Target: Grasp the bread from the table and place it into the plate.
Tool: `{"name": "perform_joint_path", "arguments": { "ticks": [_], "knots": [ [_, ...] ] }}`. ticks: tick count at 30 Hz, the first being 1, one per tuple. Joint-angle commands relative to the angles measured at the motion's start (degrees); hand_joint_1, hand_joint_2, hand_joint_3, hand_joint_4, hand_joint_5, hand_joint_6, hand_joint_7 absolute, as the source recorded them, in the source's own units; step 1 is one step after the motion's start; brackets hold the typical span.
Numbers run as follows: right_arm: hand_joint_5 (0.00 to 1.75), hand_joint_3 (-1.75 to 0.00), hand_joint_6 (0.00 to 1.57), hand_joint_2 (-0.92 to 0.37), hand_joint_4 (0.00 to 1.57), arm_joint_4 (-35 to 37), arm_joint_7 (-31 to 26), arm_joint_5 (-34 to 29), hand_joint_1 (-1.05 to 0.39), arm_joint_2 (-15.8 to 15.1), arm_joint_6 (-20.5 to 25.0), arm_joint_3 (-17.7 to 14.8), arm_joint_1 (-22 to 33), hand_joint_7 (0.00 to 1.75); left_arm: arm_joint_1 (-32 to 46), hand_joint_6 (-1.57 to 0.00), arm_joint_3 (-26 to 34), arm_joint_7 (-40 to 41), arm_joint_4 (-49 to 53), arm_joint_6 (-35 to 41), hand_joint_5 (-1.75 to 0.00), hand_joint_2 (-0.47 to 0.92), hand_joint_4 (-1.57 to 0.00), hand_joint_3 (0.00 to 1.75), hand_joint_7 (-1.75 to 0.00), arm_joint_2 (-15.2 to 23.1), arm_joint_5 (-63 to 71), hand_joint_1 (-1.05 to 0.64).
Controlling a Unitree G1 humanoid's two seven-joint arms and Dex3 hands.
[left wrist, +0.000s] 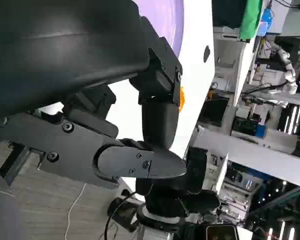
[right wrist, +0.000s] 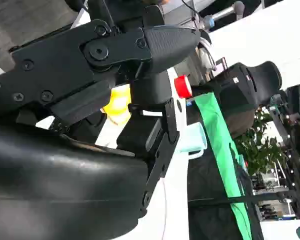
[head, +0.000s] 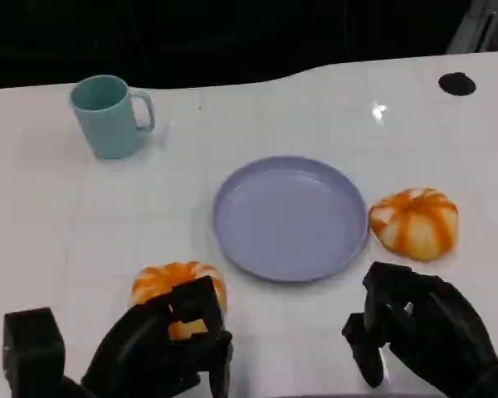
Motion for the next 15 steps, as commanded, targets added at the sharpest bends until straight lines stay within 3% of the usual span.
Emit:
{"name": "perform_joint_path", "arguments": {
  "ticks": [1, 15],
  "knots": [
    [1.68, -0.33, 1.03, -0.92, 1.17, -0.39, 0.59, 0.39, -0.97, -0.60, -0.23, -0.30, -0.07, 1.51, -0.14, -0.72, 0.42, 0.25, -0.31, -0.02, -1.75, 0.92, -0.93, 0.28, -1.75, 0.40, -0.10, -0.60],
    [1.66, -0.33, 1.04, -0.92, 1.19, -0.43, 0.89, 0.42, -0.96, -0.49, -0.20, -0.25, -0.26, 1.51, -0.34, -0.72, 0.91, -0.31, -0.02, -0.87, -1.75, 0.92, -0.92, 0.29, -1.75, 0.73, -0.31, -0.59]
  ]
}}
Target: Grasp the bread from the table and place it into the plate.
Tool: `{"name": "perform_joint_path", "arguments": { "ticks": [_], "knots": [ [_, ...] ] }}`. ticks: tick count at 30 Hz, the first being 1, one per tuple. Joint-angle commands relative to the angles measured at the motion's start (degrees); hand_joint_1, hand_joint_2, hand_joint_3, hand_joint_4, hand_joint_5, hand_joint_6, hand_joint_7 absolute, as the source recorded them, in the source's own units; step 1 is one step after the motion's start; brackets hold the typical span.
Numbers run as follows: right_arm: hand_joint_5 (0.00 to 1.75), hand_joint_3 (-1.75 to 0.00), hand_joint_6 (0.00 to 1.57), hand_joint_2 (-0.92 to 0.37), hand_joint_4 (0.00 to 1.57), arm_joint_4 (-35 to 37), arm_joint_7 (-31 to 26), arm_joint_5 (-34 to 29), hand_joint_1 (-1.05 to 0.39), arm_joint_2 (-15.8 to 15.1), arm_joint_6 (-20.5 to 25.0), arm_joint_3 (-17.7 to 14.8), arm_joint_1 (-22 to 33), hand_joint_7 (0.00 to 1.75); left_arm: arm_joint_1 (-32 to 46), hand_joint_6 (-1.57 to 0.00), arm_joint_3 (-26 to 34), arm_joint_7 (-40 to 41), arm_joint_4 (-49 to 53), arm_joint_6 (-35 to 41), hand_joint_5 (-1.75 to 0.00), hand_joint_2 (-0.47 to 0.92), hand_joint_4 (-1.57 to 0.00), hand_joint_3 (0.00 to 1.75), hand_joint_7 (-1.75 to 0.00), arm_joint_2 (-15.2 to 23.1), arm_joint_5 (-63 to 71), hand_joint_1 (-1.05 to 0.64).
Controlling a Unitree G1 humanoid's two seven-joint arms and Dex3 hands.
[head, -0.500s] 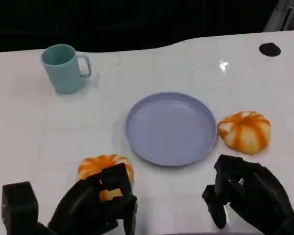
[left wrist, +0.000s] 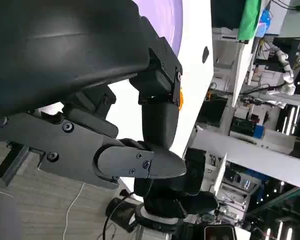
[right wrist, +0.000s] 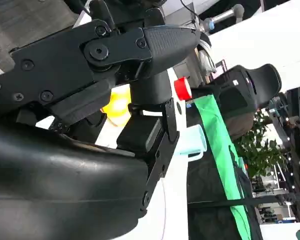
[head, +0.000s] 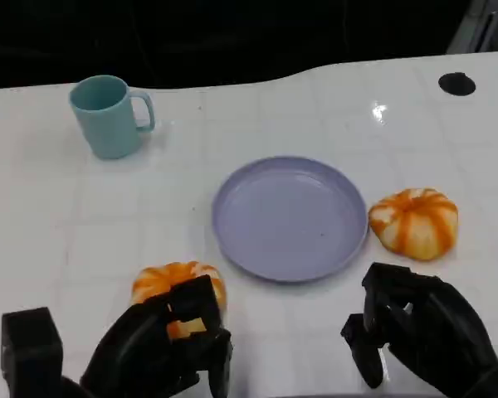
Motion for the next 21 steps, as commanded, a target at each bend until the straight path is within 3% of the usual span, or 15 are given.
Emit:
{"name": "perform_joint_path", "arguments": {
  "ticks": [1, 8, 11, 16, 21],
  "knots": [
    [1.66, -0.34, 1.04, -0.92, 1.19, -0.36, 0.32, 0.27, -0.96, -0.51, -0.32, -0.23, -0.29, 1.51, -0.42, -0.72, 0.72, -0.41, 0.10, -0.82, -1.75, 0.92, -0.92, 0.30, -1.75, 0.75, -0.09, -0.59],
    [1.66, -0.34, 1.03, -0.92, 1.18, -0.96, -0.14, -0.06, -0.97, -0.57, -0.20, -0.05, -0.04, 1.51, -0.50, -0.70, 1.52, -0.08, -0.16, -0.16, -1.75, 0.92, -0.92, 0.30, -1.75, -0.21, -1.84, -0.61],
    [1.67, -0.35, 1.03, -0.92, 1.19, -1.18, -0.33, -0.22, -0.97, -0.46, -0.27, 0.14, 0.10, 1.52, -0.32, -0.58, 2.49, 0.04, -0.88, -1.24, -1.75, 0.92, -0.83, 0.35, -1.74, -0.89, -2.75, -0.67],
    [1.67, -0.36, 1.02, -0.92, 1.18, -1.54, -0.41, -0.06, -0.96, -0.37, -0.14, 0.53, 0.34, 1.52, -0.75, -0.56, 4.26, -0.14, -3.01, -3.77, -1.74, 0.92, -0.56, 0.32, -1.25, -0.91, -3.20, -0.65],
    [1.67, -0.35, 1.02, -0.92, 1.18, -1.64, -0.54, 0.11, -0.96, -0.27, -0.16, 0.69, 0.45, 1.51, -2.17, -0.59, 4.78, 1.25, -3.69, -10.85, -1.40, 0.92, -0.51, 0.27, -0.57, 1.86, 3.81, -0.71]
  ]
}}
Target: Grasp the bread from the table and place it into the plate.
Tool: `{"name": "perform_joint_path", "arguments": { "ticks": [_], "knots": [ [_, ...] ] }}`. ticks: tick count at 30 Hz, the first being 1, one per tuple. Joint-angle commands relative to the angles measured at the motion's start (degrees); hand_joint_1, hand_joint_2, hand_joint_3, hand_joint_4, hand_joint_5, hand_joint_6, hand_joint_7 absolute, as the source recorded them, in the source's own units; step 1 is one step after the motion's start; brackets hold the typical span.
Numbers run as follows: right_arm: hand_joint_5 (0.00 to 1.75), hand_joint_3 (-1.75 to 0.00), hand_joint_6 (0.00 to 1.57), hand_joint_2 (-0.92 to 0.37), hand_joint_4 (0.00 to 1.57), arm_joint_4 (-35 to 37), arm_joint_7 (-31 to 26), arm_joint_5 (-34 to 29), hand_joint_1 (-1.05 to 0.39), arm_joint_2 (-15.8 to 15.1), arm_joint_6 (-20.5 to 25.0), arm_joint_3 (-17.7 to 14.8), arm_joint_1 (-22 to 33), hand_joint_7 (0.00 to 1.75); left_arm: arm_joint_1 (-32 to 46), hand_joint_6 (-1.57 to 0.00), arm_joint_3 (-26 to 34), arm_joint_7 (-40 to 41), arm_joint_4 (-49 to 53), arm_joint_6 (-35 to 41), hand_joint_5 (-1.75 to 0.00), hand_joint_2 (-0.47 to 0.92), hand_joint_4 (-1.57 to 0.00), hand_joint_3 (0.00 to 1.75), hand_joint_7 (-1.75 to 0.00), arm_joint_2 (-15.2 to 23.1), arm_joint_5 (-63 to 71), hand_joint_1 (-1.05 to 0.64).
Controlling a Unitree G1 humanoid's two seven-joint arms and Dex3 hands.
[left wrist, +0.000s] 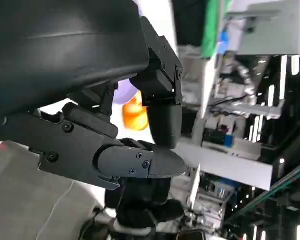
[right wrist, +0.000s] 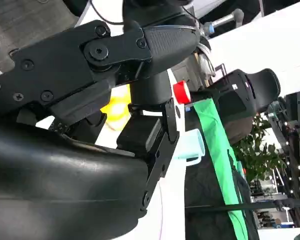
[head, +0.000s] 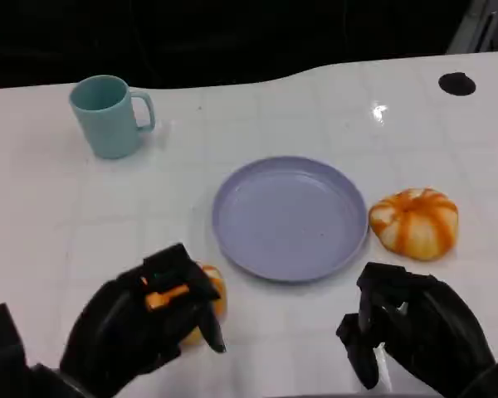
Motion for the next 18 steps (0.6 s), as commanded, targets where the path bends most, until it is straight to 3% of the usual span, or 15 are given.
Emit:
{"name": "perform_joint_path", "arguments": {
  "ticks": [1, 6, 11, 18],
  "knots": [
    [1.67, -0.35, 1.02, -0.92, 1.18, -0.83, -0.23, 0.34, -0.96, -0.29, -0.06, -0.32, 0.38, 1.50, -1.17, -0.61, 0.56, 1.87, -1.77, -6.79, -1.33, 0.92, -0.52, 0.26, -0.46, 3.85, 7.88, -0.71],
    [1.67, -0.33, 1.03, -0.92, 1.18, -0.96, -0.24, 0.49, -0.97, -0.25, 0.10, -0.24, 0.36, 1.50, -2.06, -0.56, 0.72, 5.98, -4.36, -11.33, -1.03, 0.92, -0.41, 0.08, -0.18, 9.17, 19.51, -0.67],
    [1.66, -0.33, 1.03, -0.92, 1.19, -1.22, -0.26, 0.45, -0.97, -0.30, 0.14, -0.10, 0.49, 1.49, -1.82, -0.50, 1.14, 11.39, -7.73, -15.23, -0.84, 0.92, -0.32, 0.02, -0.06, 14.52, 32.52, -0.65],
    [1.65, -0.33, 1.04, -0.92, 1.18, -2.00, -0.79, 0.40, -0.96, -0.31, 0.88, -0.01, 0.92, 1.48, -0.78, -0.41, 0.50, 15.09, -15.92, -11.36, -0.47, 0.92, -0.34, 0.04, 0.00, 21.78, 53.65, -0.73]
  ]
}}
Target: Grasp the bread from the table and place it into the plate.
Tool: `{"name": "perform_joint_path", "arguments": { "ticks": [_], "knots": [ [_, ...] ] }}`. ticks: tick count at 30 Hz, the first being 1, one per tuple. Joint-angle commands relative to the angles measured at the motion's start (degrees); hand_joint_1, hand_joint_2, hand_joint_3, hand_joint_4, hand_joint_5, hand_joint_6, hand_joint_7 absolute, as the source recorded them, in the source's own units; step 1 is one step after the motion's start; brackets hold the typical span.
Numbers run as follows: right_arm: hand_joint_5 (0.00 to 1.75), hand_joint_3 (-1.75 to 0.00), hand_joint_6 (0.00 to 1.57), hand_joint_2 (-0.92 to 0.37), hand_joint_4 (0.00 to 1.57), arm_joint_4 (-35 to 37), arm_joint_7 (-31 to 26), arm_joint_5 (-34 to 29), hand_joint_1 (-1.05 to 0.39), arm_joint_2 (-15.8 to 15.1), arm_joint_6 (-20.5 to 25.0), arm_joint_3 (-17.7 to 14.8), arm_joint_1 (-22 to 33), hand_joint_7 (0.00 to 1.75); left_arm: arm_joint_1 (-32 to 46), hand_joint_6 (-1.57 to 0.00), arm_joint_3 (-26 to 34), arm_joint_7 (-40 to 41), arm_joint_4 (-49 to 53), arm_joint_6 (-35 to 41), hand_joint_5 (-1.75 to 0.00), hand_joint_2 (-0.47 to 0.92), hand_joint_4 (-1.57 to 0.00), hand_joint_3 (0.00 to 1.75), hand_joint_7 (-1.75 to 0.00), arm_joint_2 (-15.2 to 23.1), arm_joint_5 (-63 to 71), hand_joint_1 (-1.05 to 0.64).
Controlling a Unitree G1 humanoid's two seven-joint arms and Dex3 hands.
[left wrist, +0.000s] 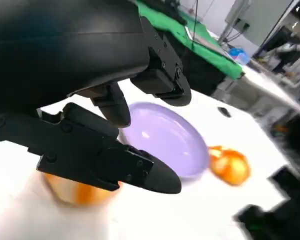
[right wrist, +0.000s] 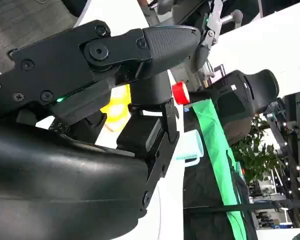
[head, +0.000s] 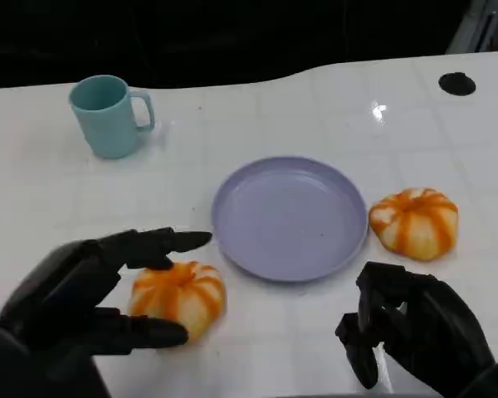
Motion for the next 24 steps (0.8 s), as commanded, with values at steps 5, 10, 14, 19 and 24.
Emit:
{"name": "perform_joint_path", "arguments": {
  "ticks": [5, 10, 14, 19, 24],
  "knots": [
    [1.65, -0.34, 1.03, -0.92, 1.18, -1.10, -0.53, 0.13, -0.95, -0.45, 0.69, -0.08, 0.58, 1.48, 0.32, -0.33, -3.37, 1.94, -3.85, 3.47, -0.39, 0.92, -0.30, 0.05, 0.00, 5.83, 16.67, -0.76],
    [1.65, -0.35, 1.03, -0.92, 1.17, -1.29, -0.69, 0.09, -0.95, -0.59, 0.91, -0.14, 0.54, 1.48, -2.07, -0.32, -7.39, 3.51, -1.24, 3.99, -0.33, 0.91, -0.33, 0.02, 0.00, 6.67, 24.43, -0.76],
    [1.66, -0.36, 1.03, -0.92, 1.18, -1.34, -0.58, -0.12, -0.96, -0.73, 0.67, -0.08, 0.60, 1.49, -4.45, -0.29, -10.49, 2.49, 1.27, 5.93, -0.26, 0.92, -0.35, 0.01, 0.00, 6.55, 27.94, -0.76],
    [1.66, -0.35, 1.03, -0.92, 1.18, -1.68, -0.62, 0.26, -0.96, -0.67, 1.12, -0.11, 0.90, 1.49, -8.64, -0.27, -14.69, 2.08, 6.72, 8.16, -0.21, 0.92, -0.36, 0.01, 0.00, 6.12, 30.53, -0.76],
    [1.66, -0.34, 1.03, -0.92, 1.18, -1.89, -0.54, 0.47, -0.95, -0.76, 1.51, -0.15, 0.99, 1.49, -12.57, -0.25, -18.74, 2.62, 12.33, 10.96, -0.18, 0.92, -0.35, 0.02, 0.00, 5.52, 33.50, -0.75]
  ]
}}
